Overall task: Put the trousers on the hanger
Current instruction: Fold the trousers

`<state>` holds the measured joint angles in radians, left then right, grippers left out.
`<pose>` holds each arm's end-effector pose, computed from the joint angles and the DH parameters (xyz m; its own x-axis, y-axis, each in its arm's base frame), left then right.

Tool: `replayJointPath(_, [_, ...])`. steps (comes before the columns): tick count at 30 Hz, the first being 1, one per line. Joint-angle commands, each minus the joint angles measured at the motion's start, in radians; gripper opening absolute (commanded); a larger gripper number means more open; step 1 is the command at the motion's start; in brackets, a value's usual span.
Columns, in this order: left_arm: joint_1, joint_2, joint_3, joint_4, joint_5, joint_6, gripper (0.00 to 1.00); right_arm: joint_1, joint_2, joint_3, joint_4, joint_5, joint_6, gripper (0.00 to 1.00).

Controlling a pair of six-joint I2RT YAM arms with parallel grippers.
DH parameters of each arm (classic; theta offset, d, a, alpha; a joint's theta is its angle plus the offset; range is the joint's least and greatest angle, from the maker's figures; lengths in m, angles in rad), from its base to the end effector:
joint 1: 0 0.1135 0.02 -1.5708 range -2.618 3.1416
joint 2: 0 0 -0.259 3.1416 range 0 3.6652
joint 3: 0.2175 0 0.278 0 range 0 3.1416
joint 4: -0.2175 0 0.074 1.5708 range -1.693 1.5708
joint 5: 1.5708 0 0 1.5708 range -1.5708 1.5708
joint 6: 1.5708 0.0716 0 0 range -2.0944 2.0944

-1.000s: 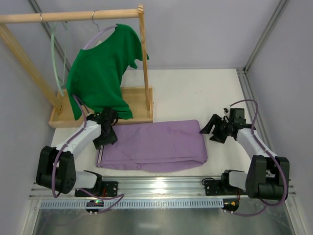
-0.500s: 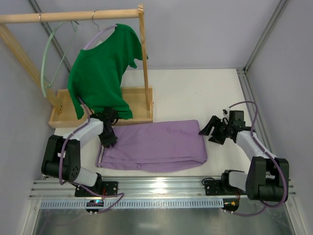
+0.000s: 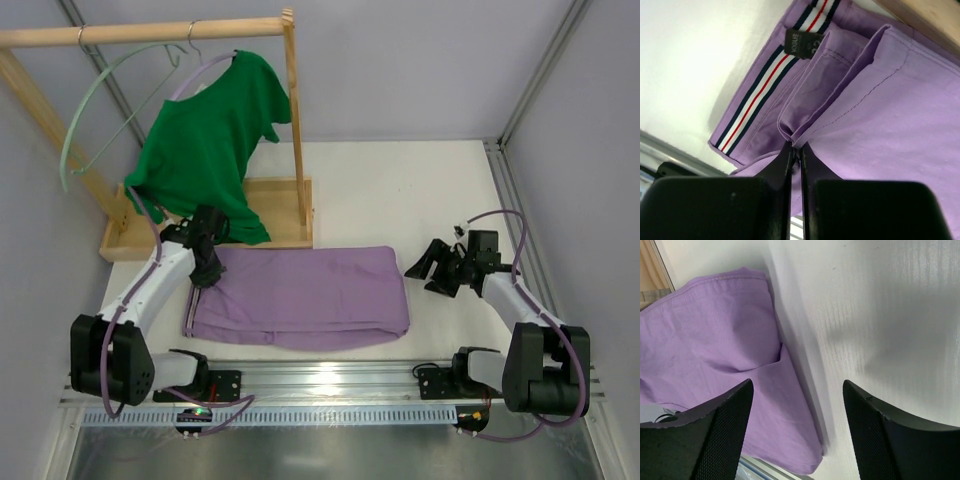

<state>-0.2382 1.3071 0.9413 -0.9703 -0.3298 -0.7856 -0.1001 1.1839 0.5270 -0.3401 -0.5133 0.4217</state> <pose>0.2585 -0.0389 0.1846 -0.7743 -0.5006 -0.3872 -0.5623 0.8249 0.0582 0.2502 0.0102 0.1206 -0.8354 0.4423 -0.3265 0.1795 0.7808 0.5985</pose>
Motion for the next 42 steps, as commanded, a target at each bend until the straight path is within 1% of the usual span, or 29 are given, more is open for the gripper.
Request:
replayJointPath(1, [0.052,-0.013,-0.033,-0.071,-0.100,-0.024,0.01,0.003,-0.021,-0.016,0.070,-0.030,-0.001,0.76])
replayJointPath(3, [0.082,0.023,-0.061,-0.047,-0.086,-0.023,0.01,0.003,-0.027,-0.027,0.091,-0.047,0.000,0.77])
replayJointPath(6, [0.088,0.075,-0.044,-0.033,-0.089,-0.029,0.01,0.014,-0.033,-0.035,0.118,-0.096,-0.001,0.80])
replayJointPath(7, [0.092,0.104,-0.042,-0.028,-0.092,-0.032,0.04,0.032,-0.033,-0.035,0.122,-0.109,-0.004,0.81])
replayJointPath(8, [0.108,0.121,-0.045,-0.019,-0.080,-0.032,0.14,0.046,-0.032,-0.035,0.125,-0.113,-0.006,0.81])
replayJointPath(11, [0.129,0.168,-0.061,0.001,-0.066,-0.023,0.21,0.097,-0.027,-0.039,0.164,-0.145,-0.004,0.81])
replayJointPath(12, [0.140,0.176,-0.067,0.011,-0.048,-0.020,0.30,0.100,-0.018,-0.033,0.180,-0.142,-0.004,0.81])
replayJointPath(14, [0.145,0.188,-0.064,0.010,-0.046,-0.021,0.35,0.144,0.000,-0.024,0.188,-0.139,-0.008,0.81])
replayJointPath(16, [0.145,0.182,-0.053,0.004,-0.043,-0.027,0.41,0.152,0.038,-0.006,0.179,-0.140,-0.011,0.79])
replayJointPath(17, [0.145,0.166,-0.050,-0.002,-0.043,-0.032,0.46,0.161,0.052,-0.001,0.173,-0.140,-0.012,0.77])
replayJointPath(20, [0.145,0.123,-0.013,-0.044,-0.067,-0.027,0.52,0.175,0.048,-0.025,0.170,-0.123,-0.008,0.71])
replayJointPath(21, [0.143,0.109,0.013,-0.065,-0.074,-0.024,0.54,0.180,0.042,-0.048,0.176,-0.111,0.011,0.65])
replayJointPath(23, [0.132,0.055,0.037,-0.074,-0.063,-0.006,0.56,0.189,0.002,-0.077,0.191,-0.106,0.032,0.61])
replayJointPath(24, [0.120,0.031,0.045,-0.074,-0.057,0.000,0.58,0.198,-0.016,-0.100,0.193,-0.093,0.054,0.53])
replayJointPath(25, [0.102,0.008,0.059,-0.070,-0.054,0.000,0.60,0.203,-0.035,-0.113,0.188,-0.080,0.066,0.48])
replayJointPath(26, [0.052,-0.014,0.063,-0.067,-0.052,0.000,0.63,0.206,-0.082,-0.125,0.185,-0.071,0.075,0.45])
replayJointPath(27, [0.025,-0.061,0.068,-0.067,-0.054,-0.006,0.63,0.214,-0.107,-0.151,0.179,-0.064,0.083,0.44])
replayJointPath(28, [-0.001,-0.083,0.074,-0.067,-0.052,-0.012,0.63,0.223,-0.131,-0.163,0.170,-0.060,0.101,0.44])
replayJointPath(29, [-0.065,-0.109,0.076,-0.055,-0.032,-0.015,0.62,0.224,-0.180,-0.173,0.155,-0.060,0.106,0.44])
replayJointPath(31, [-0.157,-0.173,0.070,-0.018,-0.011,-0.035,0.61,0.224,-0.219,-0.176,0.112,-0.041,0.103,0.44])
replayJointPath(32, [-0.261,-0.190,0.056,0.043,-0.002,-0.038,0.61,0.224,-0.233,-0.164,0.080,-0.012,0.097,0.49])
replayJointPath(34, [-0.350,-0.224,0.042,0.106,0.018,-0.070,0.60,0.223,-0.263,-0.108,0.001,0.063,0.082,0.54])
replayJointPath(35, [-0.430,-0.229,0.022,0.187,0.032,-0.076,0.60,0.223,-0.265,-0.087,-0.031,0.085,0.075,0.58])
replayJointPath(37, [-0.507,-0.223,0.008,0.270,0.046,-0.102,0.60,0.212,-0.233,-0.009,-0.056,0.114,0.060,0.61])
replayJointPath(38, [-0.595,-0.213,0.001,0.315,0.041,-0.099,0.60,0.197,-0.209,0.016,-0.056,0.107,0.051,0.62])
replayJointPath(39, [-0.639,-0.201,-0.013,0.417,0.020,-0.090,0.60,0.189,-0.182,0.057,-0.027,0.087,0.049,0.62])
replayJointPath(40, [-0.676,-0.184,-0.015,0.448,0.006,-0.092,0.60,0.188,-0.118,0.074,-0.002,0.066,0.046,0.62])
replayJointPath(41, [-0.747,-0.134,-0.018,0.499,0.005,-0.081,0.60,0.188,-0.083,0.093,0.021,0.014,0.042,0.62])
replayJointPath(42, [-0.786,-0.109,-0.018,0.601,0.003,-0.063,0.60,0.188,-0.049,0.126,0.064,-0.011,0.032,0.62])
